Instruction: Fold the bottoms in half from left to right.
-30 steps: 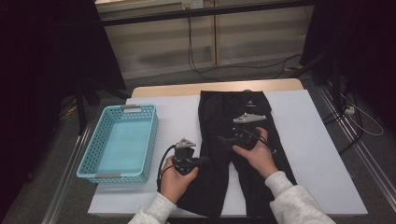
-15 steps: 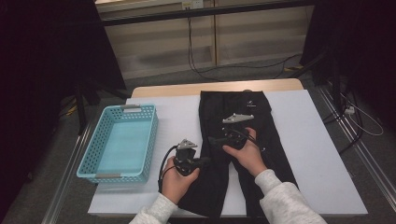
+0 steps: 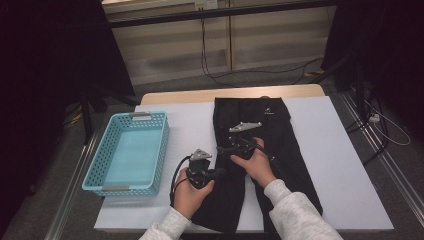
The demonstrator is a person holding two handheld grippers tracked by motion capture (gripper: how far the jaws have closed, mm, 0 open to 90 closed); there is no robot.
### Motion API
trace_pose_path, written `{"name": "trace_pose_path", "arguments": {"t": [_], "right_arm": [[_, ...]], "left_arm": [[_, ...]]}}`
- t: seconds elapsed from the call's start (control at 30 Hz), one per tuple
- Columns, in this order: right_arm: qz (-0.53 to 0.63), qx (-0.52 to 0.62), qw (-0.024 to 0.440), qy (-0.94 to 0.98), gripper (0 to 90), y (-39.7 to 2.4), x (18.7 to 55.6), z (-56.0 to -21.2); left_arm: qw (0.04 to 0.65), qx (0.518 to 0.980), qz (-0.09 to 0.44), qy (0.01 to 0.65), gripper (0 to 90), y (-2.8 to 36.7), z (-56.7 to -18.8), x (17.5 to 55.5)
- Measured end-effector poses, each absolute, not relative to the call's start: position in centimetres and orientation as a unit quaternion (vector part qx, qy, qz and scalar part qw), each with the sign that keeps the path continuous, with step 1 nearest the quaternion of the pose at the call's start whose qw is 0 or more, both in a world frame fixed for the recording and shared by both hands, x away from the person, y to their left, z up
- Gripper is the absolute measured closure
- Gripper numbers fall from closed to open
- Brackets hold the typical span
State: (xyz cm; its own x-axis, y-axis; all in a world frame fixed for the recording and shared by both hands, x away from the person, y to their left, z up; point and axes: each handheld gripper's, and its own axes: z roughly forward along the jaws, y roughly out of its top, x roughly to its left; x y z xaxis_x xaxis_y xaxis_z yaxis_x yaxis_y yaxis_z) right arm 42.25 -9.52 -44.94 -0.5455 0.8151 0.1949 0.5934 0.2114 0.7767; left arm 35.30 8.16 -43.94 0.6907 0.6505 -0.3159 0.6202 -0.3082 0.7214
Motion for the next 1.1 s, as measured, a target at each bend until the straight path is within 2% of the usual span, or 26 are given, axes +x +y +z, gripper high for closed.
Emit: {"name": "trace_pose_path", "arguments": {"t": [0.13,0.3,0.47,0.53,0.83,1.1], "right_arm": [[0.427,0.456,0.127,0.770,52.1,-9.0,42.7,-45.2],[0.421,0.458,0.125,0.773,63.0,-8.6,43.4,-45.4],[0.418,0.457,0.123,0.775,83.8,-9.1,43.8,-45.4],[0.422,0.456,0.119,0.775,88.1,-9.6,43.8,-45.1],[0.422,0.464,0.141,0.766,89.7,-13.2,42.1,-43.6],[0.410,0.453,0.166,0.774,89.7,-16.4,38.9,-42.3]], "left_arm": [[0.442,0.806,0.016,0.393,89.8,8.2,-43.9,35.3],[0.449,0.804,0.017,0.391,89.8,8.2,-43.7,35.3],[0.456,0.802,0.019,0.387,89.8,8.2,-43.5,35.2],[0.457,0.801,0.018,0.386,89.8,8.2,-43.5,35.2],[0.466,0.800,0.018,0.377,89.9,7.8,-43.2,35.3],[0.463,0.808,0.008,0.365,89.9,6.7,-43.8,34.8]]}}
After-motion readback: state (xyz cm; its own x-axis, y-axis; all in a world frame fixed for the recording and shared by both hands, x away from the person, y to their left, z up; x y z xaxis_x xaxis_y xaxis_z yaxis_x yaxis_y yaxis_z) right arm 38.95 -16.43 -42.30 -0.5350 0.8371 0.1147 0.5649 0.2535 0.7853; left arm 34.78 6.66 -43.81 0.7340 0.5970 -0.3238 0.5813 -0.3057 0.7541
